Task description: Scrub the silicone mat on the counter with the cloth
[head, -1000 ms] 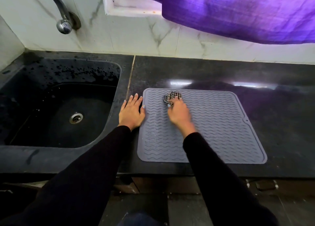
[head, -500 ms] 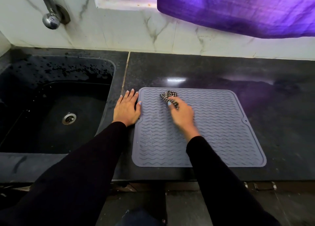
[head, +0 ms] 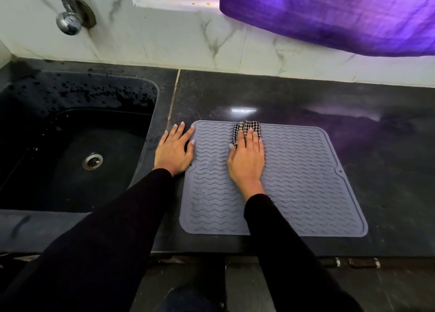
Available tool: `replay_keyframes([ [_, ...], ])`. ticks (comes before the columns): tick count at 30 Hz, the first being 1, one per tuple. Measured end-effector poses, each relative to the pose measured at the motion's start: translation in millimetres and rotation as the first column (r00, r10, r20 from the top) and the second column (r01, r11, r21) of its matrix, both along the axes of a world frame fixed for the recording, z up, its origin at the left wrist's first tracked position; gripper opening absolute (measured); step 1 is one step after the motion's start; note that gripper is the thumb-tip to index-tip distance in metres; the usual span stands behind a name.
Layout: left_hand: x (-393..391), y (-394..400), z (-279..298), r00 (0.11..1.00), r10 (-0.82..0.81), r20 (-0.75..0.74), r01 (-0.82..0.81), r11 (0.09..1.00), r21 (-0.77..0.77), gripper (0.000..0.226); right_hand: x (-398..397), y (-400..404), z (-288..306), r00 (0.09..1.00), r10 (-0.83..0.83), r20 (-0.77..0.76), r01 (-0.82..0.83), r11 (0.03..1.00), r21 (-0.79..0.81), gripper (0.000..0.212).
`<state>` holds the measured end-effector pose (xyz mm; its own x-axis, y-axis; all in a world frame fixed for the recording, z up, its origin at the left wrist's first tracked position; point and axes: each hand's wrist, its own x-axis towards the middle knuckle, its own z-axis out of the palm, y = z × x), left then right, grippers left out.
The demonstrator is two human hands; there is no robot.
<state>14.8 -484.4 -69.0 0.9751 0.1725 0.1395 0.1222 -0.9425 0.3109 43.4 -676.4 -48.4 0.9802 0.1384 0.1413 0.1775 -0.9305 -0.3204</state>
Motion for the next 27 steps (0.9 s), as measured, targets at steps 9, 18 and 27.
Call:
replay_keyframes([
  [9, -1, -1, 1, 1.000, -0.008, 0.010, 0.008, 1.000, -0.008, 0.049, 9, -17, 11, 0.998, -0.003, -0.058, 0.021, 0.950, 0.311, 0.040],
  [18, -2, -2, 4, 1.000, -0.011, 0.004, 0.011, 0.999, -0.036, 0.049, 37, -64, 56, 0.884, -0.274, -0.378, 0.441, 0.219, 0.870, 0.037],
  [27, -2, 0, 3, 1.000, -0.006, 0.010, 0.006, 1.000, -0.016, 0.055, 21, -38, -4, 0.995, -0.074, -0.071, 0.067, 0.993, -0.098, 0.063],
])
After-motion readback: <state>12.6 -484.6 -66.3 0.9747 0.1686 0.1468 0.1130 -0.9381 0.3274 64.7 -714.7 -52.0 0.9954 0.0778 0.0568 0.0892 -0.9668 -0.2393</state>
